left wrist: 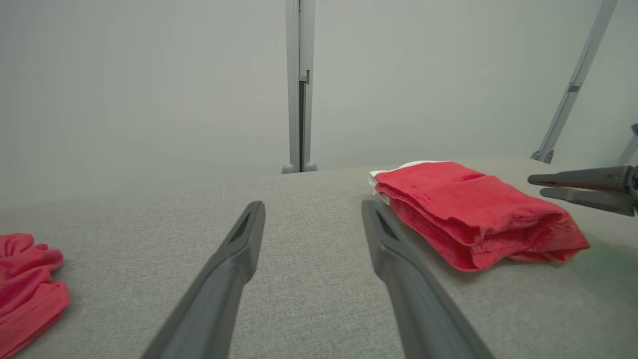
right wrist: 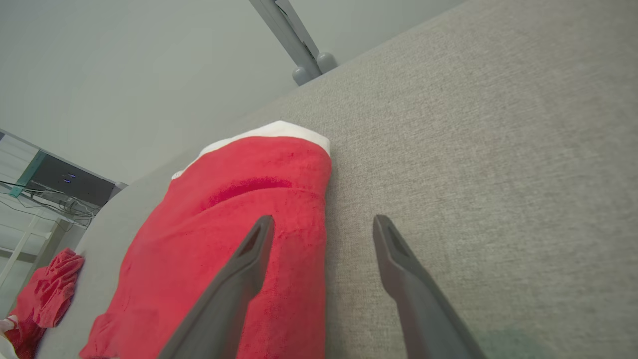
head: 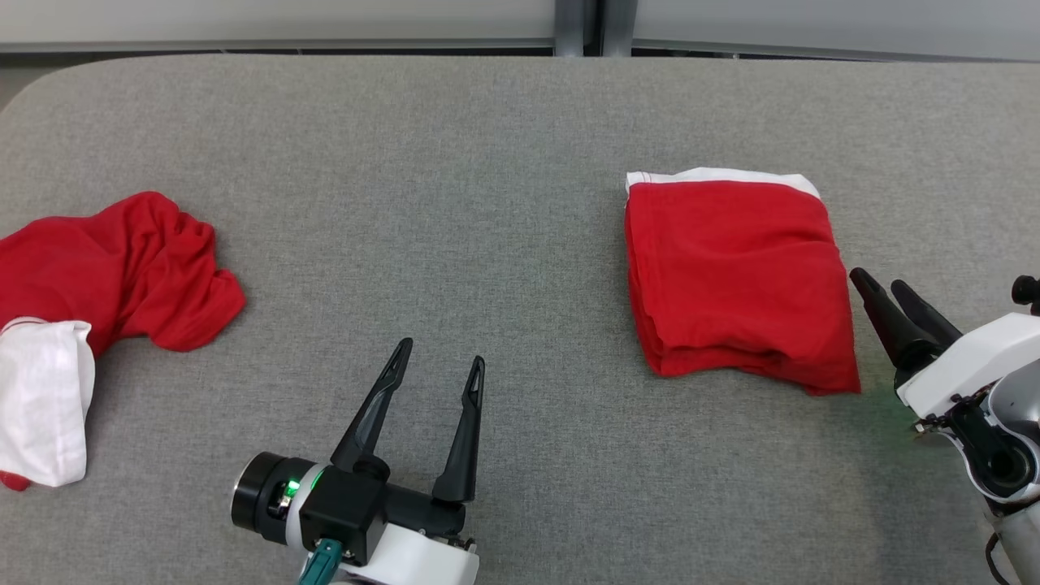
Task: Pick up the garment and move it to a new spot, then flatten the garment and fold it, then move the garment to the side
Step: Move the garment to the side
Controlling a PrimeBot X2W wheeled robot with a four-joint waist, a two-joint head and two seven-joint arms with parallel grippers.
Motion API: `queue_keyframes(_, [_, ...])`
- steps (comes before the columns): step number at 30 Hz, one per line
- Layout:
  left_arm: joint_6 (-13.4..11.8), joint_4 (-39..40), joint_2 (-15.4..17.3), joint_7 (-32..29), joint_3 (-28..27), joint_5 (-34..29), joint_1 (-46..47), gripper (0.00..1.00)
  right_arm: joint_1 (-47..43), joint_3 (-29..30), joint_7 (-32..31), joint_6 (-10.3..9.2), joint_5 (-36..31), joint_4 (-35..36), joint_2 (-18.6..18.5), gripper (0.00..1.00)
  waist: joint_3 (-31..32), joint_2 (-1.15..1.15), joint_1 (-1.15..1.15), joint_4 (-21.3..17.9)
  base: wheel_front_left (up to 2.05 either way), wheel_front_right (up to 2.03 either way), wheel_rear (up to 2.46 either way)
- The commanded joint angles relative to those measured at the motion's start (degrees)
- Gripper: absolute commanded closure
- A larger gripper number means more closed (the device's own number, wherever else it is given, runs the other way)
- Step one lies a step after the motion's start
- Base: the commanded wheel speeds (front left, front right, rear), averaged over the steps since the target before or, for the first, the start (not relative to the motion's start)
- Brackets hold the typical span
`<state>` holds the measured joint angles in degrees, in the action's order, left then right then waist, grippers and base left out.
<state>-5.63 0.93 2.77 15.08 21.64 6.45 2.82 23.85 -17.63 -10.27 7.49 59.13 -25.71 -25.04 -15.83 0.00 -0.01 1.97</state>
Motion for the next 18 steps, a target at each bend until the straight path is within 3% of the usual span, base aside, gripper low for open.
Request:
queue_keyframes(1, [-0.37,-0.14,0.23,0.11,0.00,0.14,1.00,0.00,0.46,-0.67,-0.72,0.00,1.17,0.48,-0.44,0.00,-1.51,0.00,0.01,0.81,0.00,0.00,0.00])
queue_keyframes(5, [-0.53,-0.27,0.20,0.12,0.19,0.27,1.98,0.00,1.04,-2.22,-1.54,0.00,3.71,0.77,-1.34,0.02,-2.92,0.00,0.01,0.85,0.00,0.00,0.00])
queue_keyframes(6, [-0.56,-0.28,0.21,0.12,0.27,0.31,2.20,0.00,1.21,-2.69,-1.74,0.00,4.28,0.86,-1.30,0.15,-3.25,0.00,0.01,0.83,0.00,0.00,0.00])
queue_keyframes(8, [-0.57,-0.18,0.22,0.11,0.40,0.35,2.92,0.00,1.90,-3.49,-1.86,0.00,5.25,1.14,-1.55,0.58,-4.00,0.00,0.01,0.82,0.00,0.00,0.00])
queue_keyframes(9, [-0.57,-0.18,0.22,0.11,0.40,0.35,2.92,0.00,1.90,-3.49,-1.86,0.00,5.25,1.14,-1.55,0.58,-4.00,0.00,0.01,0.82,0.00,0.00,0.00])
queue_keyframes(10, [-0.59,-0.13,0.22,0.12,0.47,0.35,3.21,0.00,2.26,-4.07,-1.91,0.00,5.60,1.59,-1.78,0.85,-4.37,0.00,0.01,0.82,0.00,0.00,0.00])
queue_keyframes(11, [-0.61,-0.08,0.22,0.12,0.53,0.32,3.51,0.00,2.59,-4.58,-1.58,0.00,5.79,2.12,-2.14,1.00,-4.82,0.00,0.01,0.81,0.00,0.00,0.00])
queue_keyframes(18, [0.14,0.72,0.20,0.11,0.06,-0.61,5.43,0.00,5.10,-7.95,3.99,0.00,0.80,4.63,-8.58,1.00,-8.61,0.00,0.01,-0.66,0.00,0.00,0.00])
